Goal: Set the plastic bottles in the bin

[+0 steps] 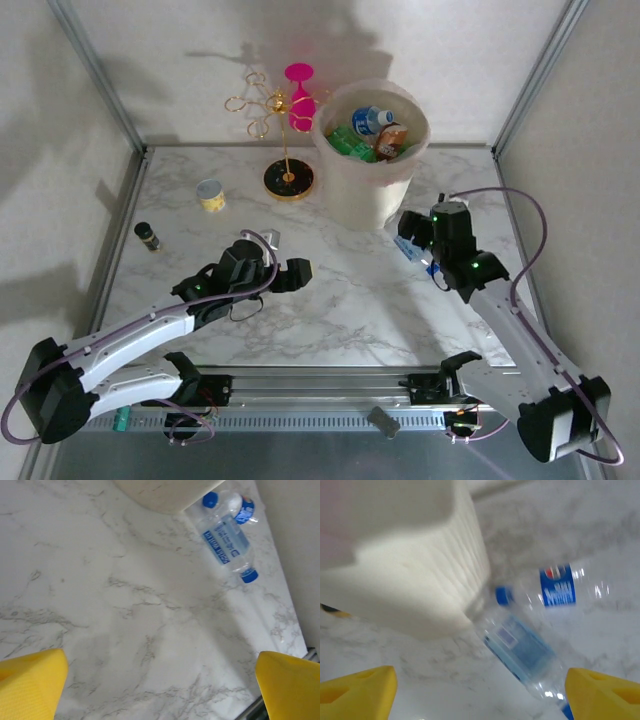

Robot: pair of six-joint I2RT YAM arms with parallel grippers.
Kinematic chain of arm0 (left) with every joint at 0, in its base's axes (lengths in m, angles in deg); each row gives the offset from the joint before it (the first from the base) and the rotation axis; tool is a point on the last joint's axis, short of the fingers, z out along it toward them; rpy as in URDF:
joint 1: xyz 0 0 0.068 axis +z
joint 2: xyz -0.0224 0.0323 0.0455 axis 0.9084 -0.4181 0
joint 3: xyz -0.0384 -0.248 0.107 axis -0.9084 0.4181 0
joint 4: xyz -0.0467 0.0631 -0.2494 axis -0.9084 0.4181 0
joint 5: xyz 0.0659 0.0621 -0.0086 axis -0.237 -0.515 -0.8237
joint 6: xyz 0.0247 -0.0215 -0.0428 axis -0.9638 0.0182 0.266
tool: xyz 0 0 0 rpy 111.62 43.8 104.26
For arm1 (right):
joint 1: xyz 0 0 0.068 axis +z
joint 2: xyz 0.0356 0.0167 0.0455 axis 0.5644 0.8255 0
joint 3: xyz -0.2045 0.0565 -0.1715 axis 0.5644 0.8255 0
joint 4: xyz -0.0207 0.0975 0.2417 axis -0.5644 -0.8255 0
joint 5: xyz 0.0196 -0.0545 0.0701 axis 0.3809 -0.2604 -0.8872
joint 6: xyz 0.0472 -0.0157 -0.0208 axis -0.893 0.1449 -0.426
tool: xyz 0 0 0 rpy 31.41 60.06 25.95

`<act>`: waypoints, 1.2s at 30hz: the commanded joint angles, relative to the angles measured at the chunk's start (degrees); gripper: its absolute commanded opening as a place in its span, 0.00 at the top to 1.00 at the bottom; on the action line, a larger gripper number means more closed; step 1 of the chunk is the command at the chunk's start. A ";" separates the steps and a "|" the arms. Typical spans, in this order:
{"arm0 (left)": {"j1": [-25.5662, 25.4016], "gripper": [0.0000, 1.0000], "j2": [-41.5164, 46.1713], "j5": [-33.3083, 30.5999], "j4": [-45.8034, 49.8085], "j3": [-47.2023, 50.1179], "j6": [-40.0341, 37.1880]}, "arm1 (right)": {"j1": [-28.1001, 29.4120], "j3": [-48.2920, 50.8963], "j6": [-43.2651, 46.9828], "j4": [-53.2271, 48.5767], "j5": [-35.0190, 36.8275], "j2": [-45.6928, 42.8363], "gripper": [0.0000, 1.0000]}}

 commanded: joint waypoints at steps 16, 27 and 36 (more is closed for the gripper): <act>2.31 0.04 4.38 0.47 -0.34 2.19 -0.15 | -6.48 -0.63 7.99 16.80 -3.77 26.51 0.01; 2.47 0.05 3.64 2.72 -1.16 1.68 -0.24 | -6.96 -4.09 11.73 15.26 -10.82 36.13 0.08; 2.47 0.05 4.82 2.75 -0.08 0.93 -0.43 | -5.62 -2.80 11.55 15.44 -10.89 36.15 0.34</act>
